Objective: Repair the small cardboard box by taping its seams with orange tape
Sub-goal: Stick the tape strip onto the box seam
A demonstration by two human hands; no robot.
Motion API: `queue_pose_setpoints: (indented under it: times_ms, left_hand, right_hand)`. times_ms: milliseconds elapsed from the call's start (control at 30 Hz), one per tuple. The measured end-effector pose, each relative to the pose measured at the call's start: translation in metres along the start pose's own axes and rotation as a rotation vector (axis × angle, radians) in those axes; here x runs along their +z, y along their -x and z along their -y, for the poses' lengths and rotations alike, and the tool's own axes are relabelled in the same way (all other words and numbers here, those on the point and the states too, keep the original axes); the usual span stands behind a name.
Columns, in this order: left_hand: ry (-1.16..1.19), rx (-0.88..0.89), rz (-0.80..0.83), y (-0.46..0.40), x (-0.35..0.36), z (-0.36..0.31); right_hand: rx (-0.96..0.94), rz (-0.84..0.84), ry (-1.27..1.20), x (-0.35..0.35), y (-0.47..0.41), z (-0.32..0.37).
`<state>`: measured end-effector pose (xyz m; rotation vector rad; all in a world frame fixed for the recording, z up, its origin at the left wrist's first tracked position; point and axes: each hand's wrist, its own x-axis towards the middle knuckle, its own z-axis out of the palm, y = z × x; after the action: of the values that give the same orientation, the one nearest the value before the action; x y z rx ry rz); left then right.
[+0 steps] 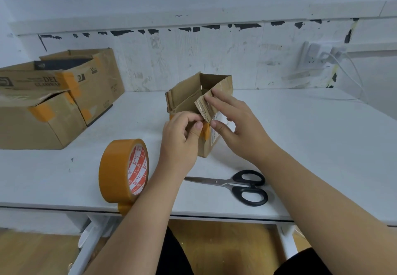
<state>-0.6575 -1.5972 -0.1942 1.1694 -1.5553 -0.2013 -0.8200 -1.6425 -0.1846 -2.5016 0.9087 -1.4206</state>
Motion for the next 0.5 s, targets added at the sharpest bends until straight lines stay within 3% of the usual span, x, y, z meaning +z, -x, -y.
queue_pose_setpoints:
  times_ms: [500]
  left_hand:
    - [-0.051, -0.034, 0.115, 0.014, -0.004, -0.007]
  right_hand:
    - [-0.051, 0.138, 0.075, -0.004, 0.002, -0.003]
